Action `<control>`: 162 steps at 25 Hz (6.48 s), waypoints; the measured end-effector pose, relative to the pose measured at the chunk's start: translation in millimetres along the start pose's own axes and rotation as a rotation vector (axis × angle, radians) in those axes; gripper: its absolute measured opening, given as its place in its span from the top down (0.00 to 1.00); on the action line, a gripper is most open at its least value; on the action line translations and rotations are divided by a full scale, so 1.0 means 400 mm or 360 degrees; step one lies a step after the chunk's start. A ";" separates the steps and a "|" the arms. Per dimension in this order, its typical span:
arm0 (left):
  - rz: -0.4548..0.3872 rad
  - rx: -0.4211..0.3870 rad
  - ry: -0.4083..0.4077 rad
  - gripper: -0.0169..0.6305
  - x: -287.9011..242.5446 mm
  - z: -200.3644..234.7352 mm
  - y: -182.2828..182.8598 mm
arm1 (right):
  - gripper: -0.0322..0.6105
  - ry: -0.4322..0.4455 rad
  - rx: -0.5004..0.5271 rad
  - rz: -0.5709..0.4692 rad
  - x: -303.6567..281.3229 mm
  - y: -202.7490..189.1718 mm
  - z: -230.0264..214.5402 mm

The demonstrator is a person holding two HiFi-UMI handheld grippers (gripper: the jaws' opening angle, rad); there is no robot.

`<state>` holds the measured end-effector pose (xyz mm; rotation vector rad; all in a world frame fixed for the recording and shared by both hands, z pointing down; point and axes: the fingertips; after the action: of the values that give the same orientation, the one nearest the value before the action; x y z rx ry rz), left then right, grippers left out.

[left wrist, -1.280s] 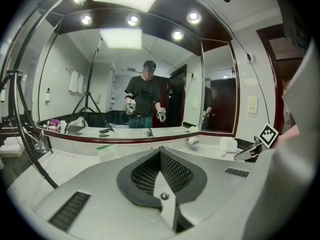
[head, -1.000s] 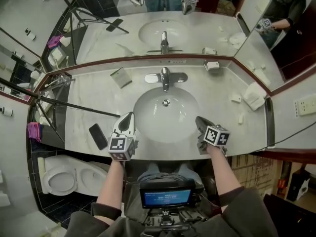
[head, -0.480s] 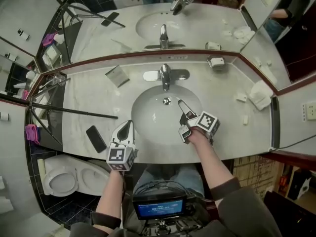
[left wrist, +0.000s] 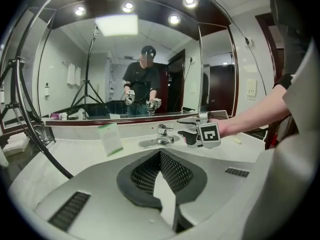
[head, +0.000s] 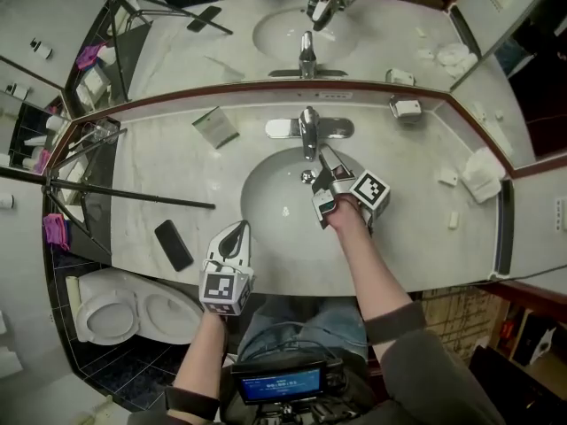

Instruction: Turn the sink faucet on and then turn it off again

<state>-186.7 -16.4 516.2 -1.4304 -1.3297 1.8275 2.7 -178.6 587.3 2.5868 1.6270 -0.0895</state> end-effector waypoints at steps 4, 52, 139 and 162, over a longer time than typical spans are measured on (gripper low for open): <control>0.0000 -0.0005 0.0014 0.97 0.012 0.019 -0.010 | 0.60 -0.0033 0.0010 -0.0007 -0.040 0.001 -0.008; 0.0063 0.0031 0.0022 0.97 0.011 0.061 -0.046 | 0.74 -0.0520 -0.0128 0.0142 -0.189 0.053 0.014; -0.0052 0.0021 0.0044 0.97 0.127 0.038 0.056 | 0.95 -0.0505 0.2086 0.0284 0.419 0.258 0.389; -0.0069 0.0039 0.0043 0.97 0.110 0.027 0.067 | 0.95 -0.0617 0.2103 0.0267 0.485 0.334 0.333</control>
<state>-206.7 3.5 471.9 -1.3981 -1.3106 1.7849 206.4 -76.0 441.9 3.0320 1.3554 -2.1051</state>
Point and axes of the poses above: the fingertips, and each gripper's own axes: x backward along the fingers, z to its left, y out of its top, and after that the axes turned 2 degrees about y, right-handed
